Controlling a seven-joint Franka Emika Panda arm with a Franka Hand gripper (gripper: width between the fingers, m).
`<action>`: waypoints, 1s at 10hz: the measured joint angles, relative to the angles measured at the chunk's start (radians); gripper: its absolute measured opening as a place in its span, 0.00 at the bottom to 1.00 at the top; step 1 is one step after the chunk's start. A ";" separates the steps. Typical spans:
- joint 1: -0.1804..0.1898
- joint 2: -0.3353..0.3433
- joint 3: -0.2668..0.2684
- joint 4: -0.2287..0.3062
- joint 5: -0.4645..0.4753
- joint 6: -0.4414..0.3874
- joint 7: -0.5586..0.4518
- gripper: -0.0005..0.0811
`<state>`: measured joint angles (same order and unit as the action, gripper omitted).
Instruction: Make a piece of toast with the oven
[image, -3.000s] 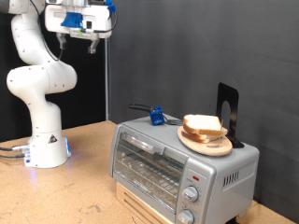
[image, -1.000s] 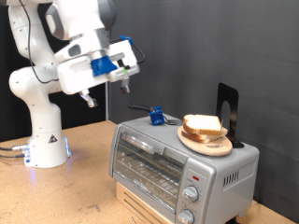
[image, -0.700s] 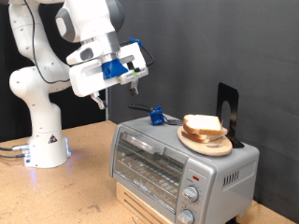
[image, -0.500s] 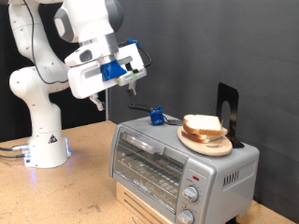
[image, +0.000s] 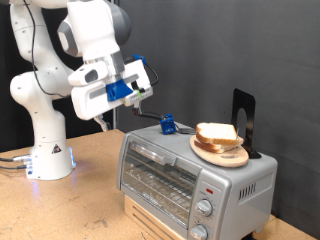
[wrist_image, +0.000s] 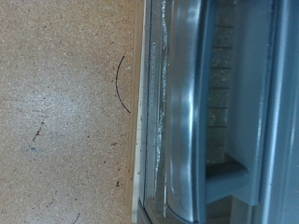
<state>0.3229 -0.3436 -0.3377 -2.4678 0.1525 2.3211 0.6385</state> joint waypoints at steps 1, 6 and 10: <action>0.000 0.014 0.008 -0.014 -0.006 0.034 0.008 1.00; 0.000 0.097 0.032 -0.078 -0.016 0.169 0.016 1.00; -0.001 0.115 0.026 -0.088 -0.012 0.210 0.011 1.00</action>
<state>0.3221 -0.2283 -0.3112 -2.5554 0.1404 2.5311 0.6496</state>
